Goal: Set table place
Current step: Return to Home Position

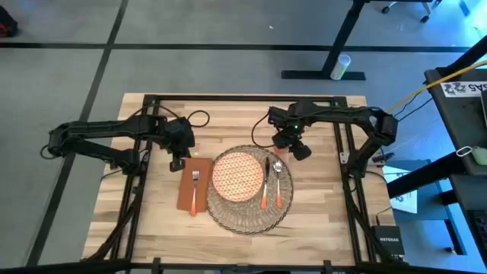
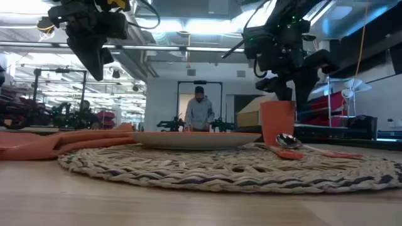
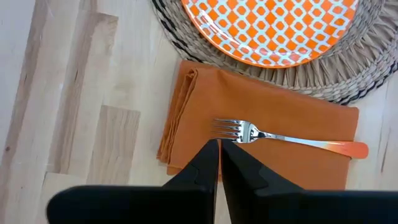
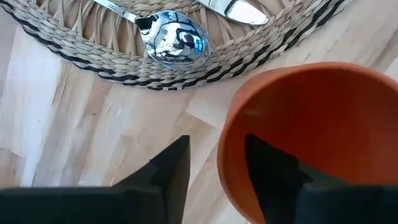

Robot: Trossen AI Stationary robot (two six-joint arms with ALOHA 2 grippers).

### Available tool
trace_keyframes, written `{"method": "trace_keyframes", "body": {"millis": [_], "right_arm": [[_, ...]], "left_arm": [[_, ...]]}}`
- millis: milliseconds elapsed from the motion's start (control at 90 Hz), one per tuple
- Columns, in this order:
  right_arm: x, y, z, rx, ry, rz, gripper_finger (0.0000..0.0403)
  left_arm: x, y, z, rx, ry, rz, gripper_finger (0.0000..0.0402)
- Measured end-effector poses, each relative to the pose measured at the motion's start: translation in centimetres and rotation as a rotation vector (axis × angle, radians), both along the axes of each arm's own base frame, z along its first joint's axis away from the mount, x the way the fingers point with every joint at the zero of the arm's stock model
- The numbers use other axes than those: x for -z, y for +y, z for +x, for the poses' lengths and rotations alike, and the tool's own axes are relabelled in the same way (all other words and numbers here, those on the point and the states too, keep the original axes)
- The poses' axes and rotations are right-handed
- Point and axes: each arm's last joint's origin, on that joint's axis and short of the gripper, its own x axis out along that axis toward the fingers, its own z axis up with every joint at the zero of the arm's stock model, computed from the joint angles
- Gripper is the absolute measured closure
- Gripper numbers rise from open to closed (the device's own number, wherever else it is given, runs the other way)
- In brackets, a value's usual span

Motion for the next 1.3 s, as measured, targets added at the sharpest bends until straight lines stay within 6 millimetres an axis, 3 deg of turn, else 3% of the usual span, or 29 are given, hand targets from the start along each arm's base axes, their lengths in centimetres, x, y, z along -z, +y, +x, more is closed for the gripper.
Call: {"method": "trace_keyframes", "body": {"millis": [444, 622, 778, 922, 1144, 1300], "right_arm": [[-4.3, -0.3, 0.7, -0.008, -0.016, -0.006, 0.0258], [-5.7, 0.1, -0.2, -0.034, 0.017, 0.008, 0.028], [-7.5, 0.7, -1.7, -0.051, -0.021, 0.014, 0.0339], [-9.6, 1.4, -3.5, -0.05, -0.088, -0.005, 0.0396], [-12.2, 2.1, -5.3, -0.012, -0.28, -0.059, 0.04], [-11.8, 2.7, -6.0, -0.031, -0.469, -0.028, 0.0402]], "left_arm": [[-0.6, 0.1, 1.1, 0.029, -0.136, 0.016, 0.0402], [-3.0, -0.8, 1.8, 0.074, -0.415, 0.069, 0.0402], [-4.2, -1.8, 1.1, 0.089, -0.633, 0.118, 0.0402], [-2.8, -2.4, 0.0, 0.057, -0.713, 0.111, 0.0402], [-0.2, -3.3, -0.1, 0.059, -0.913, 0.118, 0.0402], [1.4, -3.7, -0.2, 0.056, -0.945, 0.123, 0.0402]]}}
